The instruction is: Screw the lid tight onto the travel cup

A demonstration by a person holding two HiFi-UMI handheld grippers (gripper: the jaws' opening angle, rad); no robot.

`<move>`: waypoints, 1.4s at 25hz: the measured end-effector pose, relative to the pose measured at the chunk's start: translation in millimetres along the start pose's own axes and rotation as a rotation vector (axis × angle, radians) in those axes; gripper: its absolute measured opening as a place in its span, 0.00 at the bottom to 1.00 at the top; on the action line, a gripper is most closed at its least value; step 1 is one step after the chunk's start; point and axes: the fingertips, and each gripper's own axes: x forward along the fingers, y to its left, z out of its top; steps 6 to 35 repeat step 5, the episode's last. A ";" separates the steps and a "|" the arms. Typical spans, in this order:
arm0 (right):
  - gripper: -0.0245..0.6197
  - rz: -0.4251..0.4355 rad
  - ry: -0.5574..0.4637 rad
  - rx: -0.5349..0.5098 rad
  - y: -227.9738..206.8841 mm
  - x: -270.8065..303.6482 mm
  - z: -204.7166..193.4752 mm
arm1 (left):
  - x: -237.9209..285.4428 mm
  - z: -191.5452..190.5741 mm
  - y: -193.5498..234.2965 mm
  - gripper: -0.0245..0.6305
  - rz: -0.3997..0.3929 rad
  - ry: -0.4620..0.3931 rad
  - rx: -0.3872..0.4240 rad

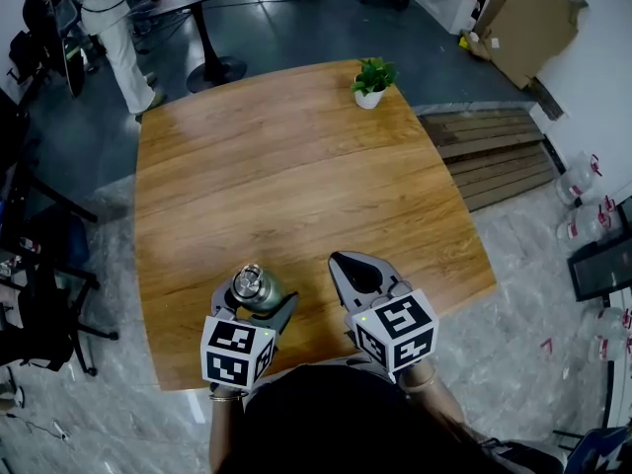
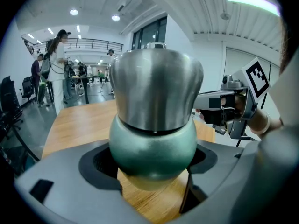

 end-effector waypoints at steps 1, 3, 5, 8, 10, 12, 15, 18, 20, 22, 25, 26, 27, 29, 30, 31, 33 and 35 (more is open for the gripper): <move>0.07 -0.001 0.001 -0.001 0.3 0.6 -0.1 | 0.1 0.2 0.6 0.64 -0.001 -0.001 -0.001; 0.07 -0.002 0.003 -0.002 1.2 1.4 -0.1 | -0.2 0.6 1.4 0.64 -0.004 -0.003 -0.001; 0.07 -0.004 0.003 -0.005 2.1 2.0 -0.1 | -0.7 0.6 2.3 0.64 -0.006 -0.004 0.000; 0.07 -0.004 0.003 -0.005 2.1 2.0 -0.1 | -0.7 0.6 2.3 0.64 -0.006 -0.004 0.000; 0.07 -0.004 0.003 -0.005 2.1 2.0 -0.1 | -0.7 0.6 2.3 0.64 -0.006 -0.004 0.000; 0.07 -0.004 0.003 -0.005 2.1 2.0 -0.1 | -0.7 0.6 2.3 0.64 -0.006 -0.004 0.000; 0.07 -0.004 0.003 -0.005 2.1 2.0 -0.1 | -0.7 0.6 2.3 0.64 -0.006 -0.004 0.000; 0.07 -0.004 0.003 -0.005 2.1 2.0 -0.1 | -0.7 0.6 2.3 0.64 -0.006 -0.004 0.000; 0.07 -0.004 0.003 -0.005 2.1 2.0 -0.1 | -0.7 0.6 2.3 0.64 -0.006 -0.004 0.000; 0.07 -0.004 0.003 -0.005 2.1 2.0 -0.1 | -0.7 0.6 2.3 0.64 -0.006 -0.004 0.000; 0.07 -0.004 0.003 -0.005 2.1 2.0 -0.1 | -0.7 0.6 2.3 0.64 -0.006 -0.004 0.000; 0.07 -0.004 0.003 -0.005 2.1 2.0 -0.1 | -0.7 0.6 2.3 0.64 -0.006 -0.004 0.000; 0.07 -0.004 0.003 -0.005 2.1 2.0 -0.1 | -0.7 0.6 2.3 0.64 -0.006 -0.004 0.000; 0.07 -0.004 0.003 -0.005 2.1 2.0 -0.1 | -0.7 0.6 2.3 0.64 -0.006 -0.004 0.000; 0.07 -0.004 0.003 -0.005 2.1 2.0 -0.1 | -0.7 0.6 2.3 0.64 -0.006 -0.004 0.000; 0.07 -0.004 0.003 -0.005 2.1 2.0 -0.1 | -0.7 0.6 2.3 0.64 -0.006 -0.004 0.000; 0.07 -0.004 0.003 -0.005 2.1 2.0 -0.1 | -0.7 0.6 2.3 0.64 -0.006 -0.004 0.000; 0.07 -0.004 0.003 -0.005 2.1 2.0 -0.1 | -0.7 0.6 2.3 0.64 -0.006 -0.004 0.000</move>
